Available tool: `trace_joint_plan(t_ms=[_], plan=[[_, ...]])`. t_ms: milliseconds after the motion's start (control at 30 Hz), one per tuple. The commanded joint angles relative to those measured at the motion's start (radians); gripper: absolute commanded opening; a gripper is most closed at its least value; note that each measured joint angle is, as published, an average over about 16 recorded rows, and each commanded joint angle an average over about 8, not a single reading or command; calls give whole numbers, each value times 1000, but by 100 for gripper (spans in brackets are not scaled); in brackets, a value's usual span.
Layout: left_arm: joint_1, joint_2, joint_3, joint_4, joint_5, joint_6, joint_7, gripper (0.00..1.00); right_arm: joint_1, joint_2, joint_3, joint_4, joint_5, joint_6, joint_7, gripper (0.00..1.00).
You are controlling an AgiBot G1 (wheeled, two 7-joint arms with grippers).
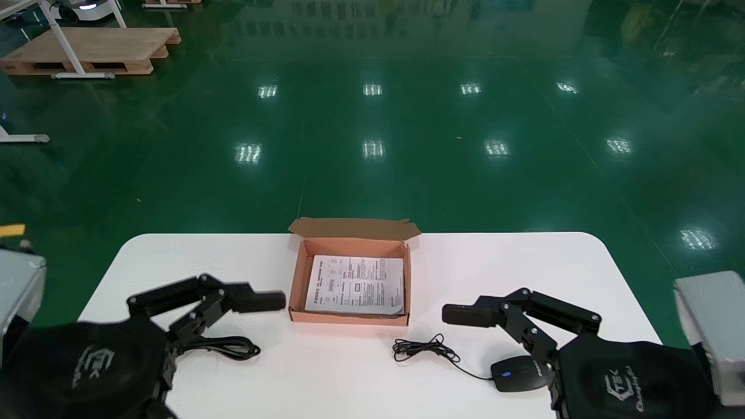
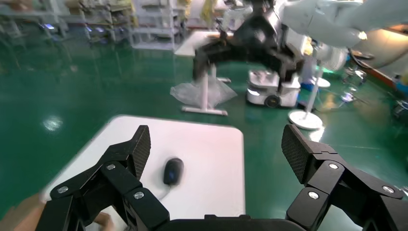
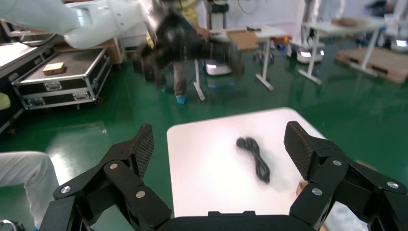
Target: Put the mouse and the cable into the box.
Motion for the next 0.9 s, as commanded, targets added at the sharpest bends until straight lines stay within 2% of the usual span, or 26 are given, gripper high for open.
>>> trace_joint_plan(t_ms=[33, 233, 333, 467, 600, 767, 900], plan=[[-9, -15, 18, -12, 45, 17, -15, 100, -1, -3, -5, 6, -13, 2, -8, 100], [-257, 68, 232, 42, 469, 48, 90, 100, 78, -96, -123, -15, -316, 108, -14, 100], [-344, 123, 308, 120, 591, 48, 152, 100, 127, -148, -174, -45, -445, 151, -6, 100], [-414, 174, 366, 220, 661, 51, 191, 100, 172, -203, -216, -87, -552, 193, 9, 100], [-437, 190, 384, 255, 679, 57, 199, 100, 187, -224, -229, -104, -587, 209, 18, 100], [-422, 182, 376, 237, 669, 49, 198, 100, 178, -214, -222, -97, -570, 201, 12, 100], [-413, 187, 401, 223, 719, 17, 211, 100, 172, -215, -227, -94, -575, 200, 9, 100]])
